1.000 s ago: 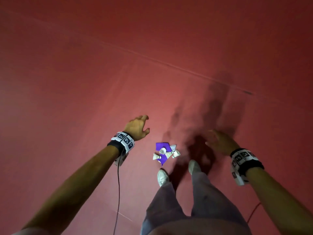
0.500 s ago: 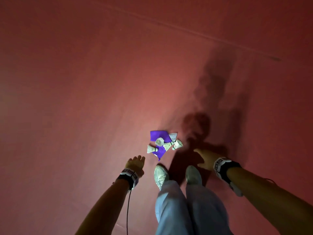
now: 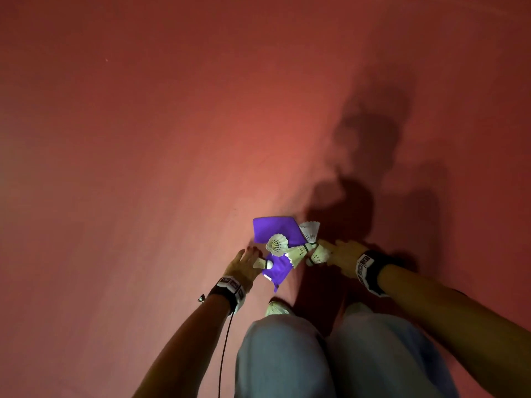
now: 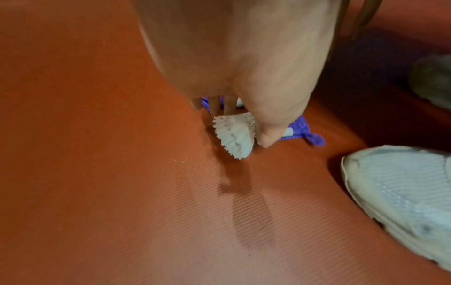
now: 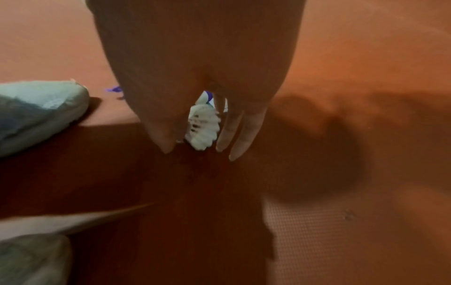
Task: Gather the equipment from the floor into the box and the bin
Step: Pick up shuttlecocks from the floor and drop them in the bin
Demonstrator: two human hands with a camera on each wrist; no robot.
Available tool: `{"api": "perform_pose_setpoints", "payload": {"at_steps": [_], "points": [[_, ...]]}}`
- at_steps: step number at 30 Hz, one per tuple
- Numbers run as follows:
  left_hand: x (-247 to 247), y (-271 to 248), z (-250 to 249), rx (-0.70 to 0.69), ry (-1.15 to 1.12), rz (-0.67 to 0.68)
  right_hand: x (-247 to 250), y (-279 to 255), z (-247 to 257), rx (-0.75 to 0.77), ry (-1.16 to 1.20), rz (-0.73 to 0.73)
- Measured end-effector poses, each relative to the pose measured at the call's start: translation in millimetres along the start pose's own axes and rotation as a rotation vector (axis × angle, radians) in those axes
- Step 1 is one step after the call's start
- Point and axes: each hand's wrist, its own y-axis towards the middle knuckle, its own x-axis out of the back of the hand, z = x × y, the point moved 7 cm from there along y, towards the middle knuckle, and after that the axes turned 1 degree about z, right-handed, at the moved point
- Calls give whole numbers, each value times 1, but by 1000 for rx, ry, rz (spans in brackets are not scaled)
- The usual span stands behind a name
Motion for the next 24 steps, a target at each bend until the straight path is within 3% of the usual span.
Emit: {"api": "perform_pose_setpoints", "payload": {"at_steps": [2, 5, 10, 12, 13, 14, 16, 19, 20, 22, 24], "points": [[-16, 9, -1, 6, -13, -96, -1, 7, 2, -10, -14, -17], [-1, -6, -10, 9, -61, -24, -1, -1, 3, -5, -42, -17], [41, -82, -7, 156, -190, 87, 33, -69, 12, -119, 9, -62], [71, -122, -9, 190, -227, 67, 55, -102, 7, -261, 44, -185], [88, -143, -11, 208, -241, 57, 62, -123, 8, -310, 156, -163], [107, -165, -11, 225, -254, 38, 76, -144, 13, -287, 204, -239], [154, -210, -12, 245, -284, -9, 115, -204, 33, -264, 157, -249], [236, -275, -15, 249, -382, -103, 190, -311, 43, -328, 240, -442], [265, -295, -17, 249, -433, -142, 219, -348, 42, -376, 299, -571], [324, -334, -24, 237, -556, -240, 236, -402, 38, -373, 496, -639], [385, -367, -35, 194, -668, -337, 261, -456, 36, -401, 551, -725]]}}
